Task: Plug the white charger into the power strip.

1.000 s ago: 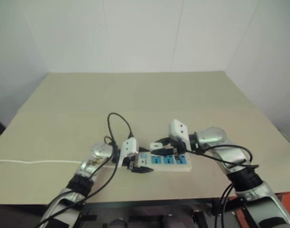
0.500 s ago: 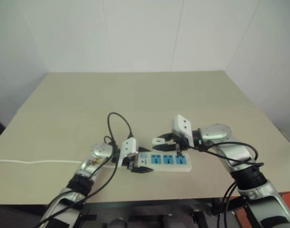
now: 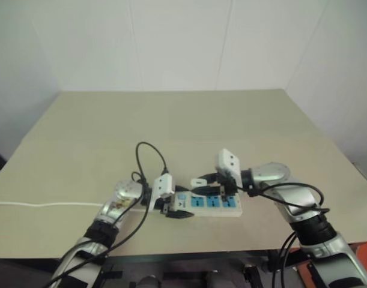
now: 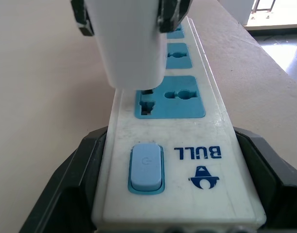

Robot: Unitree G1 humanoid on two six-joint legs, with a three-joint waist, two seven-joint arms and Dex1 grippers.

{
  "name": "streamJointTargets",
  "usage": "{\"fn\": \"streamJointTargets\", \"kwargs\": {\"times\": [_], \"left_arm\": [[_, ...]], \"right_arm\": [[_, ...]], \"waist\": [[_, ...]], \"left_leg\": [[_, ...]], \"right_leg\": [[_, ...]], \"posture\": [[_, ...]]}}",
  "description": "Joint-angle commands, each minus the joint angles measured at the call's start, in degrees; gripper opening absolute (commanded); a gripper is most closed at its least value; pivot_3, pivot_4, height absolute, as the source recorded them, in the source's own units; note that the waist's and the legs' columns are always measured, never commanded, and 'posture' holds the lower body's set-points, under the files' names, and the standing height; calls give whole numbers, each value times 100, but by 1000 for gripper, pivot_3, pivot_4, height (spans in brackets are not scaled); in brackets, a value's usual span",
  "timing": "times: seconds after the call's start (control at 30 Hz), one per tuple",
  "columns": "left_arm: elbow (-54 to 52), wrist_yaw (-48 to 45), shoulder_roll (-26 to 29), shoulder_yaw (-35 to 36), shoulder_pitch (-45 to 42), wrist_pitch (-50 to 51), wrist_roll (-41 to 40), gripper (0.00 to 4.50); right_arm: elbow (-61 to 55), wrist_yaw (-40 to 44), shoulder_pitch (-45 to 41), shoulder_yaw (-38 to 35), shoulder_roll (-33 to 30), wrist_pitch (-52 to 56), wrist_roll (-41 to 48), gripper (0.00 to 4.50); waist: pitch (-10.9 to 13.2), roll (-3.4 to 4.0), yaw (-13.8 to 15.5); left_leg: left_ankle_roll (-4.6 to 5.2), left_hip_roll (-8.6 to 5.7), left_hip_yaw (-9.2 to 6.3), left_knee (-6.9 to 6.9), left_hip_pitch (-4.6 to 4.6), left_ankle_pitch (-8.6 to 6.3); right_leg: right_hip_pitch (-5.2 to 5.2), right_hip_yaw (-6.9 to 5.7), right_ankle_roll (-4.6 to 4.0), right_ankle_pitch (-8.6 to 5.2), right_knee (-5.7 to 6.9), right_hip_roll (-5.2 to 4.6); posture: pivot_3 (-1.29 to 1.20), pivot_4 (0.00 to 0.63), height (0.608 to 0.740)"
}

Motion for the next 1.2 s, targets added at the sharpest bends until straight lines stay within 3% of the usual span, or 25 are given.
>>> {"fn": "streamJointTargets", "kwargs": {"times": [0.03, 1.2], "left_arm": [[124, 21, 43, -46, 58, 47, 156, 3310], [258, 65, 52, -17, -39, 3, 199, 3310]], "right_arm": [[-125, -94, -54, -55, 28, 42, 17, 1189], [-63, -262, 398, 74, -35, -355, -312, 1189]], "waist": [[0, 0, 0], [-1, 0, 1]], "left_leg": [[0, 0, 0, 0, 0, 0], [0, -1, 1, 1, 4, 0]], "right_leg": [[0, 0, 0, 0, 0, 0], [2, 2, 1, 1, 3, 0]], "posture": [[0, 150, 740], [0, 150, 740]]}}
